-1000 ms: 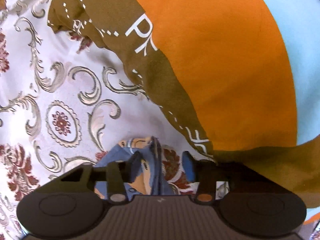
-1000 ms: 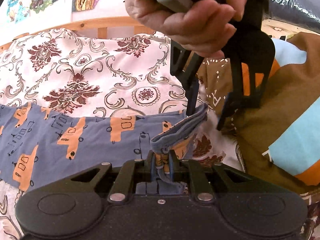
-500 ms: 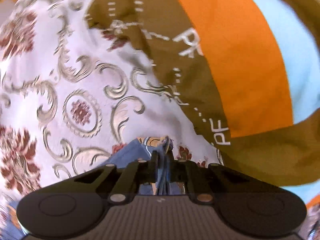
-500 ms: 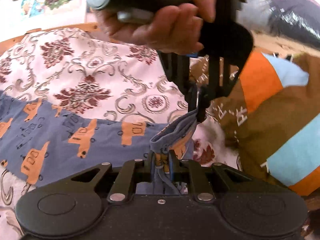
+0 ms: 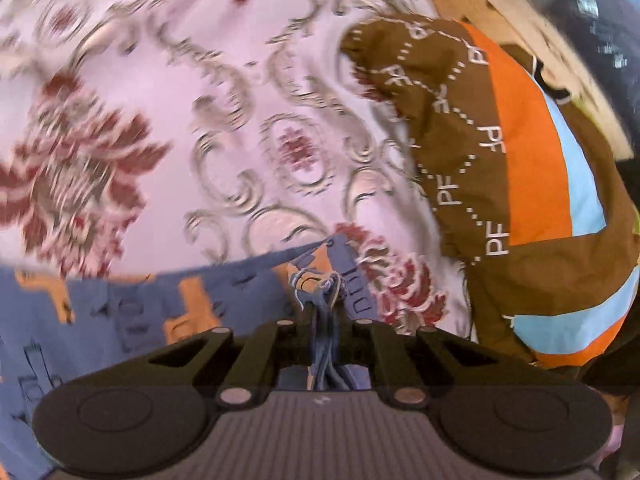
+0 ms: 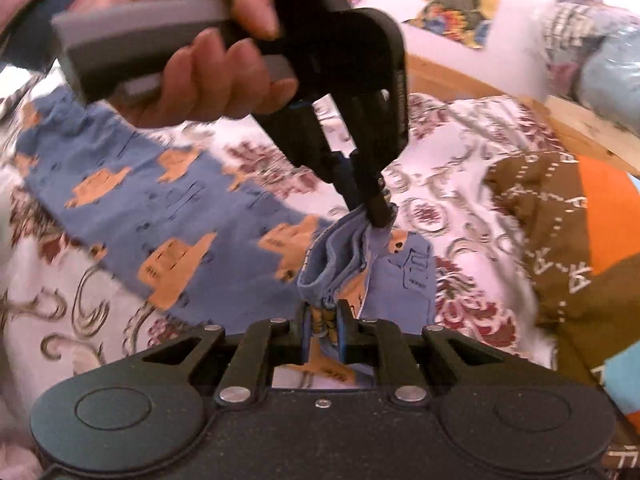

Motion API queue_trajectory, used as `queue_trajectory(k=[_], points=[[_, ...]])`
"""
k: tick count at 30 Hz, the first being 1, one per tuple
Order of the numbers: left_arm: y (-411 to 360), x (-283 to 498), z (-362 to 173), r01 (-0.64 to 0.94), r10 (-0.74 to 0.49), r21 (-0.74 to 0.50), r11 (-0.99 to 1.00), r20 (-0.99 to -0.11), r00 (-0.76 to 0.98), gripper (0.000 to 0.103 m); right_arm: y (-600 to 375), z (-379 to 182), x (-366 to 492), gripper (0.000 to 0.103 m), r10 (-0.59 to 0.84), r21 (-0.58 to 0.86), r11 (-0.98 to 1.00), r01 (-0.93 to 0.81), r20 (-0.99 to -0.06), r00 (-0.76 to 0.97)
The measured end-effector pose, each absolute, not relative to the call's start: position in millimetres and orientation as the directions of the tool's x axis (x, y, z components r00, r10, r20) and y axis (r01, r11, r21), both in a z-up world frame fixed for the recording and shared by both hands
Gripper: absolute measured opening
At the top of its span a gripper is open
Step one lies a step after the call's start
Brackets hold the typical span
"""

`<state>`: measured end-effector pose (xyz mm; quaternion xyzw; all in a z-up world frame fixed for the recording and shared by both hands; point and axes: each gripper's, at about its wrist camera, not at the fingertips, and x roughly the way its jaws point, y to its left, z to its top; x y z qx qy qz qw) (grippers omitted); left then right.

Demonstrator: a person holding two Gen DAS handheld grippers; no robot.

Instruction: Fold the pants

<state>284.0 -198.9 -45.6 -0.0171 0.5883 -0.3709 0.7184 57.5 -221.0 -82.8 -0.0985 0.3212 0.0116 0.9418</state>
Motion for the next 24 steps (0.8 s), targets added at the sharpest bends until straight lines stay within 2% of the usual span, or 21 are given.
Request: queue_trajectory(k=[6,12,14,15,16,18,22,24], points=[[-155.5,283.1,-82.8,0.465,-0.659,-0.564,0.682,-0.751,0.055,0.008,-204.5,-97.8,57.9,0.013,-0.044,-0.248,0.956,-0.153,-0.642,0.765],[-133.5,281.2,-98.2,0.46,-0.75,-0.653,0.602,-0.66,0.044,0.009,-196.5,-106.4,57.8,0.013,-0.061,-0.29,0.94,-0.177,-0.656,0.753],[-127.9,283.7,-102.4,0.438,-0.765,-0.68,0.588,-0.644,0.028,0.015,-195.7,-107.8,57.4,0.013,-0.063,-0.296,0.938,-0.18,-0.657,0.751],[-125.2,285.2,-104.2,0.426,-0.774,-0.694,0.58,-0.632,0.023,0.024,-195.1,-107.6,56.8,0.013,-0.065,-0.298,0.937,-0.18,-0.657,0.751],[-122.9,286.4,-105.5,0.416,-0.783,-0.706,0.573,-0.622,0.023,0.04,-194.5,-107.2,56.2,0.013,-0.067,-0.301,0.936,-0.179,-0.656,0.752],[-118.4,288.7,-106.2,0.398,-0.796,-0.722,0.566,-0.604,0.036,0.056,-194.5,-106.9,56.1,0.017,-0.068,-0.305,0.935,-0.181,-0.656,0.752],[-117.6,292.3,-105.2,0.39,-0.811,-0.739,0.55,-0.583,0.04,0.064,-190.2,-107.9,52.6,0.025,-0.061,-0.315,0.928,-0.199,-0.656,0.752],[-120.2,292.3,-106.4,0.395,-0.802,-0.727,0.562,-0.596,0.044,0.061,-187.1,-109.0,51.6,0.025,-0.067,-0.331,0.921,-0.204,-0.652,0.755]])
